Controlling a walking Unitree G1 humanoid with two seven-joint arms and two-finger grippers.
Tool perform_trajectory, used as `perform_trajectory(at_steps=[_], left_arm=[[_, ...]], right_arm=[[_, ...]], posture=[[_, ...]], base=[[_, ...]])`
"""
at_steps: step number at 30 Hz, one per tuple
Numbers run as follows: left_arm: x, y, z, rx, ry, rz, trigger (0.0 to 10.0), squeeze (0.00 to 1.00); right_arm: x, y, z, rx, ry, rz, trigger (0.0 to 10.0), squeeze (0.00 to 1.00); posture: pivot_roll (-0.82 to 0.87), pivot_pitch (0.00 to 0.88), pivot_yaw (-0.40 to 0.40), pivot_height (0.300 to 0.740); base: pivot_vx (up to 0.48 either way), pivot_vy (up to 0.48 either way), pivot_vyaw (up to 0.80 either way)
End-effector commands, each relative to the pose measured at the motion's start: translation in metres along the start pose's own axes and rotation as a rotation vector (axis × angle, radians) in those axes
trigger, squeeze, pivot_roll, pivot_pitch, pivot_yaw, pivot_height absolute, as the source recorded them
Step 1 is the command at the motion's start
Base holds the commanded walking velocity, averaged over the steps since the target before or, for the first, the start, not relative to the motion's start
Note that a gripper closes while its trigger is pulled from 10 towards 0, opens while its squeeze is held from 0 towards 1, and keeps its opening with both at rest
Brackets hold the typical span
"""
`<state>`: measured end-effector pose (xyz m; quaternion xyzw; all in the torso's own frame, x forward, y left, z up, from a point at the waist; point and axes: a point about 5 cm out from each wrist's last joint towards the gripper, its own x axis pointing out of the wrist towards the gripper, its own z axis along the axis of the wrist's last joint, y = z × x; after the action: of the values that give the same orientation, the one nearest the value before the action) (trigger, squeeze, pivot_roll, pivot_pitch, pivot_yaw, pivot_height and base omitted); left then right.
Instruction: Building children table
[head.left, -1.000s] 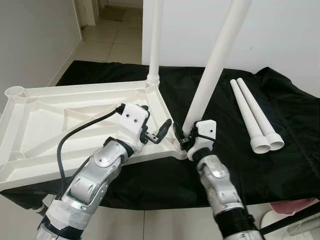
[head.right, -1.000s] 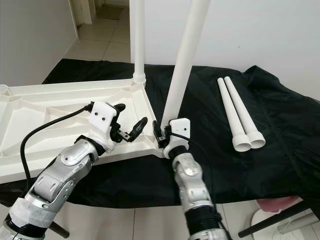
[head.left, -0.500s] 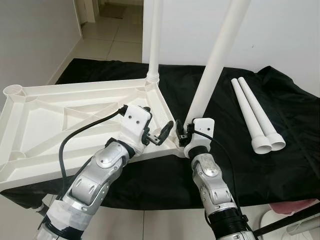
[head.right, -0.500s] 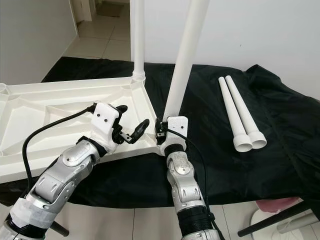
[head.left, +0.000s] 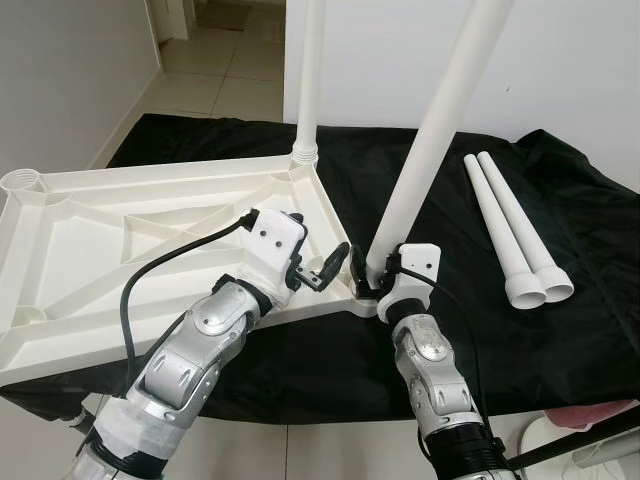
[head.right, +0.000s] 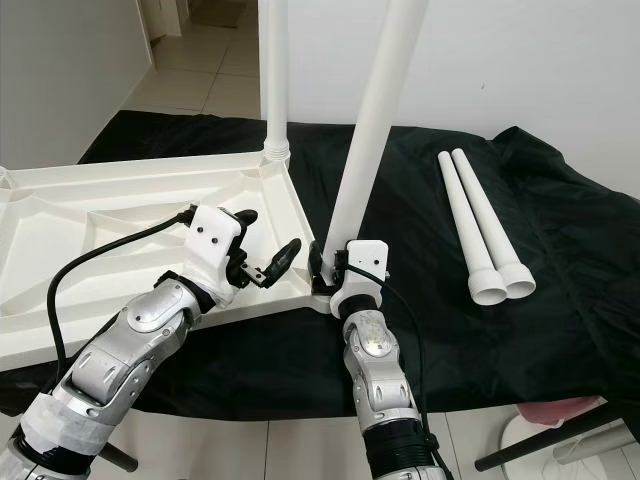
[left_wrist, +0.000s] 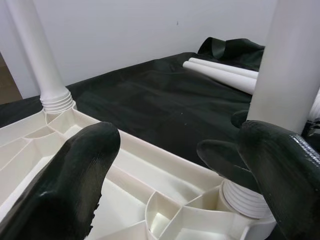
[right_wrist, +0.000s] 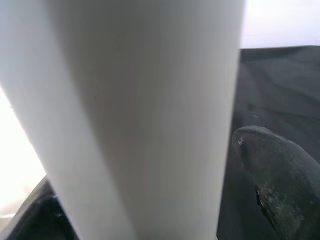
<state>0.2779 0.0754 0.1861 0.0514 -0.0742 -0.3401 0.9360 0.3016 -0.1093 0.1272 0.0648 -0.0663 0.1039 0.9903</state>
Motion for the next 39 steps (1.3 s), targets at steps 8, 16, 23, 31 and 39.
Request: perform_trajectory(at_steps=[8,16,23,31,39], left_arm=[[-0.007,-0.027,-0.012,-0.015,0.058,-0.310,10.0,0.00],[-0.018,-0.037,-0.018,-0.026,0.101,-0.423,10.0,0.00],[-0.027,-0.040,-0.023,-0.021,0.137,-0.461,10.0,0.00],[-0.028,-0.044,-0.023,-0.017,0.145,-0.480,10.0,0.00],[-0.027,-0.041,-0.023,-0.004,0.151,-0.476,10.0,0.00]], right_arm=[[-0.002,-0.020,0.006,-0.039,-0.002,0.214,10.0,0.00],[-0.003,-0.028,0.008,-0.070,0.027,0.357,10.0,0.00],[0.004,-0.031,0.008,-0.109,0.054,0.448,4.9,0.00],[0.006,-0.031,0.004,-0.106,0.081,0.515,0.0,0.00],[-0.001,-0.037,0.000,-0.071,0.099,0.456,10.0,0.00]], posture=[[0.03,0.000,-0.056,0.740],[0.04,0.005,-0.067,0.740],[0.04,0.026,-0.070,0.740],[0.04,0.023,-0.072,0.740],[0.04,0.013,-0.071,0.740]], base=[[0.000,0.000,0.00],[0.000,0.000,0.00],[0.000,0.000,0.00],[0.000,0.000,0.00],[0.000,0.000,0.00]])
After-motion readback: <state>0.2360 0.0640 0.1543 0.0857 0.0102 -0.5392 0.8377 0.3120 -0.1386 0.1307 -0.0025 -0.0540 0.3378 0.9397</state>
